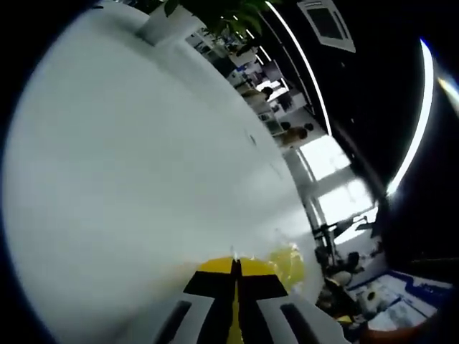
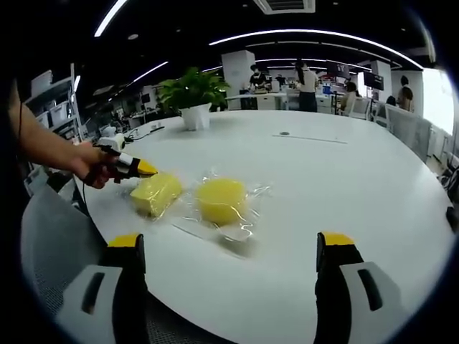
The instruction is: Compare the silicone blocks by pressing each to a similar depth, holding the contact briefly, and releasing to observe deformation and rebound differences across the visible hardness samples.
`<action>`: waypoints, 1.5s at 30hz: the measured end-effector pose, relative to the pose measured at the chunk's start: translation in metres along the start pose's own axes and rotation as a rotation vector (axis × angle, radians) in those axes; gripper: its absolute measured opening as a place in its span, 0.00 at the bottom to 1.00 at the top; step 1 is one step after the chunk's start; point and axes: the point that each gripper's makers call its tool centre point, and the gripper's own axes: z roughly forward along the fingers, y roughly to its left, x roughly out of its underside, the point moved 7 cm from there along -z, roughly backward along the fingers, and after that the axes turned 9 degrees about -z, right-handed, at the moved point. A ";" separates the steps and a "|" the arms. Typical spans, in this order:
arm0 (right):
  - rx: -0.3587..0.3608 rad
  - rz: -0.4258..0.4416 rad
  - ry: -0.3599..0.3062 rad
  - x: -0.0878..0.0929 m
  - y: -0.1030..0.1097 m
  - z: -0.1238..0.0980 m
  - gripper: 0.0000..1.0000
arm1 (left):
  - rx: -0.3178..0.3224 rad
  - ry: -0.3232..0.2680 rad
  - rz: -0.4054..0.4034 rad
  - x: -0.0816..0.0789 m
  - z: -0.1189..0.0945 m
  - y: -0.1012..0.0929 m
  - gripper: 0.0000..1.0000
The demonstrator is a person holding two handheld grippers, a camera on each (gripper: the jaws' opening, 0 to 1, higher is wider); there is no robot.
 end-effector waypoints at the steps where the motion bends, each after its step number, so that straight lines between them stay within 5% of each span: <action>1: 0.000 0.000 0.000 0.000 0.000 0.000 0.93 | -0.002 -0.001 0.001 0.000 0.000 0.001 0.00; 9: -0.004 -0.006 0.005 0.000 0.000 0.000 0.92 | 0.002 -0.030 -0.016 -0.003 -0.006 -0.003 0.00; 26: 0.006 -0.008 -0.002 -0.001 -0.001 -0.001 0.92 | 0.127 -0.071 0.187 0.001 -0.032 -0.055 0.00; 32: 0.008 -0.001 -0.008 0.000 -0.001 -0.001 0.93 | 0.118 -0.079 0.274 0.013 -0.041 -0.074 0.00; 34: 0.000 0.001 -0.008 0.000 0.000 -0.001 0.94 | 0.087 -0.149 0.365 0.008 -0.046 -0.078 0.00; 45: -0.009 0.003 -0.021 -0.001 0.001 -0.001 0.96 | 0.122 -0.146 0.408 0.009 -0.057 -0.099 0.00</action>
